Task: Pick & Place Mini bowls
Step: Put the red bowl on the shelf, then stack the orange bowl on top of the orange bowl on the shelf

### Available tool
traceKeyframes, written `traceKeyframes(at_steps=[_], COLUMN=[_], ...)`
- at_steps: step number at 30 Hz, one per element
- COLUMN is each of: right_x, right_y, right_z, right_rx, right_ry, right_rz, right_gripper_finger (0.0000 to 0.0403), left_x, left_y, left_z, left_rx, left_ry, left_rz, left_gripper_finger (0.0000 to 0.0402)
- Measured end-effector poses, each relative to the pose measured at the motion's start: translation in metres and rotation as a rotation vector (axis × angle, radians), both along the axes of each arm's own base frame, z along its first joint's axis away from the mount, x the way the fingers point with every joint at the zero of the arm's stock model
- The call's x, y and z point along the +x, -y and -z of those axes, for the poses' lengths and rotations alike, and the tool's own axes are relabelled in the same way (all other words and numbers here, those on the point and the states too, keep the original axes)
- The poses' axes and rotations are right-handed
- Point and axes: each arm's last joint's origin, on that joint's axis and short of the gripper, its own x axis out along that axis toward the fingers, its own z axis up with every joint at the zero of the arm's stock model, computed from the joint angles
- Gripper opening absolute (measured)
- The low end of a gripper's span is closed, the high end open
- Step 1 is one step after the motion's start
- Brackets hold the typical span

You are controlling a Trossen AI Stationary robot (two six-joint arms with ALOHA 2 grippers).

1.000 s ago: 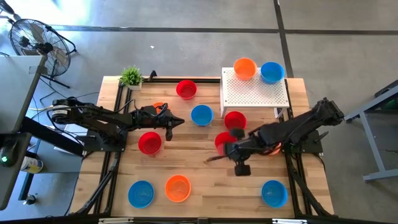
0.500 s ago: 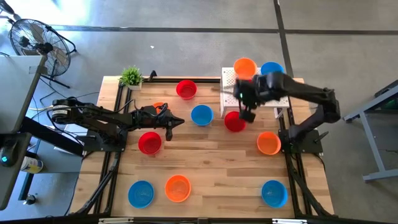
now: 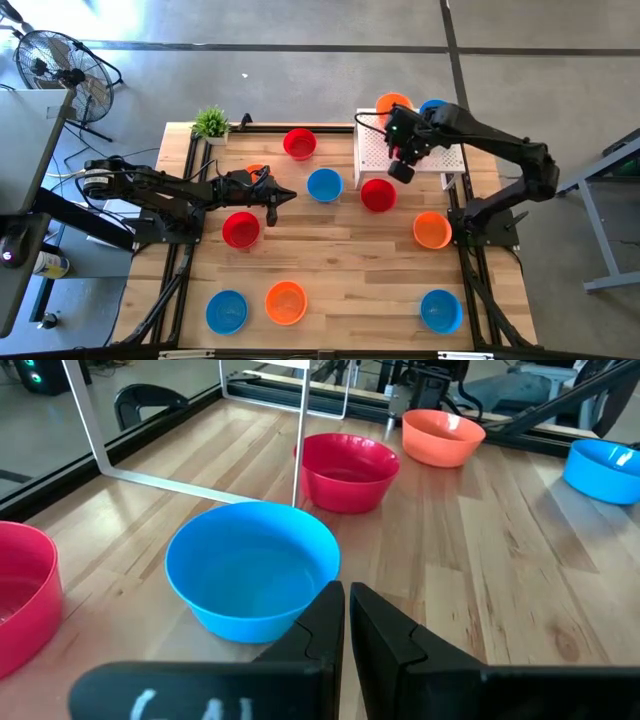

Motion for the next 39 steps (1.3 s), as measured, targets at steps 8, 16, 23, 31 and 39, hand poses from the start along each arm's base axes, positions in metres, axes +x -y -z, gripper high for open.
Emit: traceKeyframes(at_steps=[8, 16, 23, 31, 39], right_x=[0.002, 0.006, -0.002, -0.025, -0.012], right_y=[0.001, -0.003, -0.010, -0.020, -0.028], right_z=[0.016, 0.015, 0.005, -0.017, -0.013], right_rx=[-0.001, 0.002, -0.028, -0.064, -0.016], right_ry=[-0.015, 0.010, 0.045, 0.148, 0.274], right_rz=[0.003, -0.010, -0.003, 0.021, -0.124], right_gripper_finger=[0.0010, 0.0056, 0.0090, 0.0084, 0.0068], left_x=[0.000, 0.000, 0.000, 0.000, 0.000], left_y=[0.000, 0.000, 0.000, 0.000, 0.000], left_z=[0.000, 0.000, 0.000, 0.000, 0.000], left_rx=[0.000, 0.000, 0.000, 0.000, 0.000], left_ry=[0.000, 0.000, 0.000, 0.000, 0.000], left_rz=[0.000, 0.000, 0.000, 0.000, 0.000], left_gripper_finger=[0.0021, 0.0021, 0.0021, 0.0021, 0.0021])
